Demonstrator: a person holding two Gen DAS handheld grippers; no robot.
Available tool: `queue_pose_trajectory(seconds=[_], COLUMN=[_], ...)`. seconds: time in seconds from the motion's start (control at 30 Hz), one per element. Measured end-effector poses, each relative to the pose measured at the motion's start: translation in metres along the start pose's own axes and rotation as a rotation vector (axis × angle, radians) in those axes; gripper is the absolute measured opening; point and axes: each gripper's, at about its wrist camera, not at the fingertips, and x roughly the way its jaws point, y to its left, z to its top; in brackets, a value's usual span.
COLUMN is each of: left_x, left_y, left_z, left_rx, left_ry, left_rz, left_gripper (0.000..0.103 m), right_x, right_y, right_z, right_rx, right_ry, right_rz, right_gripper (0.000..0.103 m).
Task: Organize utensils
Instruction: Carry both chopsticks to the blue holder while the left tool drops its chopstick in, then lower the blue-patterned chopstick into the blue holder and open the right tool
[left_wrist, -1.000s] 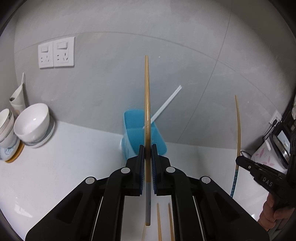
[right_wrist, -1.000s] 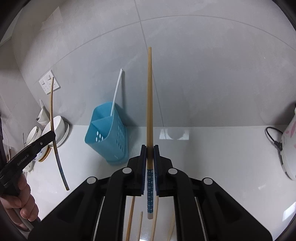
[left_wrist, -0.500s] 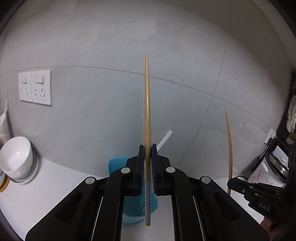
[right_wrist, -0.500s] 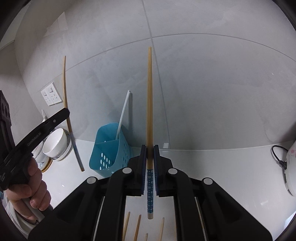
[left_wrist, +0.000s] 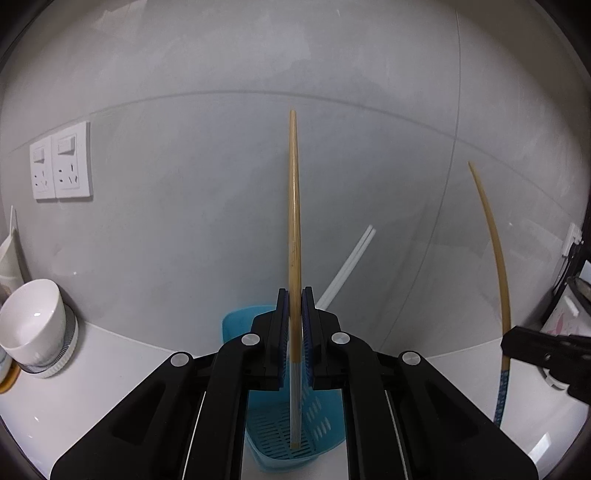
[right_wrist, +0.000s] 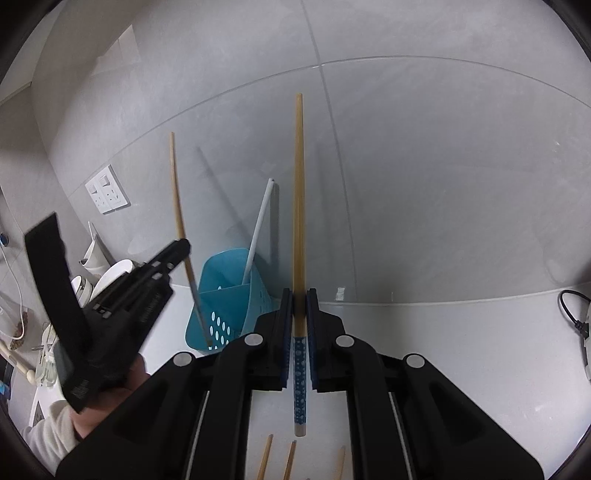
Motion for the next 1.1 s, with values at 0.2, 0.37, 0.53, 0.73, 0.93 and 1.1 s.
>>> queue_pose_trajectory(seconds=[0.2,0.37,0.53,0.73,0.93,1.1], left_x=[0.013,0.023,0.025,0.006,-0.028,-0.043], left_y=[-0.001,0.002,0.003,0.015,0.034,0.051], left_z=[-0.014,-0.022,-0.03,-0.022,-0.01,-0.01], left_rx=[0.012,0.018,0.023,-0.019,-0.05,-0.105], left_ry=[0.04,0.086,0.128,0.146,0.175,0.209], left_rz=[0.011,-0.003,0.01,0.045,0.129,0.169], left_gripper=[0.007,0.007,0.007,0.045,0.069,0.083], right_x=[0.003,0.007,0.008,0.013,0.02,0.027], right_y=[0.004,0.003,0.005,0.013,0.026,0.04], right_z=[-0.002,-0.004,-0.005,-0.002,0.006,0.013], right_rx=[-0.011,-0.012,-0.017,-0.034,-0.054,-0.058], right_ry=[0.008,0.026,0.034,0.041,0.021,-0.01], right_rz=[0.001,-0.001,0.004,0.015,0.046,0.091], right_gripper=[0.007,0.007,0.007,0.007,0.007,0.007])
